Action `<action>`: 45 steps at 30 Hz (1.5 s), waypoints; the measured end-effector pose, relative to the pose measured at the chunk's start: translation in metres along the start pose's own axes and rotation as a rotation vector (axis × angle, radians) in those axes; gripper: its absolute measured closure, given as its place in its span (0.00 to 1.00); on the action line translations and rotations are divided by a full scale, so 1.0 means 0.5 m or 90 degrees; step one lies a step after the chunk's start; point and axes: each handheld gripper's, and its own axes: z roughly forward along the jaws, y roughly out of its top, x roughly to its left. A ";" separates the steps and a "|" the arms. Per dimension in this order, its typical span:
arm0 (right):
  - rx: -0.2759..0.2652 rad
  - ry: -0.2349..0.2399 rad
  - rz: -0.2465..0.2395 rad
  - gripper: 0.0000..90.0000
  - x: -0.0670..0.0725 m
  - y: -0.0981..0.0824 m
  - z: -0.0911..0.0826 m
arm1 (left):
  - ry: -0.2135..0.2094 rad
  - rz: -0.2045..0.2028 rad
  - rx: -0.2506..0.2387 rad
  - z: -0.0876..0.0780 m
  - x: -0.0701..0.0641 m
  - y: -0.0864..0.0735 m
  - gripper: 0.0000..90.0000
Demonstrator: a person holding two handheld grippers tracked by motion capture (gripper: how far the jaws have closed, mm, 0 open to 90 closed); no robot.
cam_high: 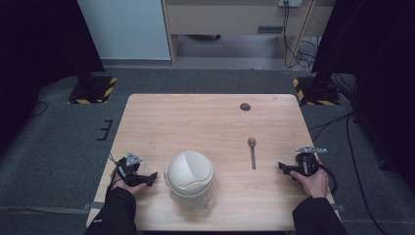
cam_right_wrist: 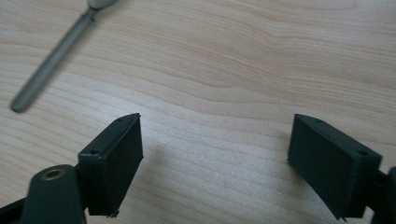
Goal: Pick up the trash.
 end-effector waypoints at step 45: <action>-0.396 0.189 -0.134 0.22 0.212 0.191 -0.296 | -0.021 0.021 0.019 0.000 -0.007 0.007 0.00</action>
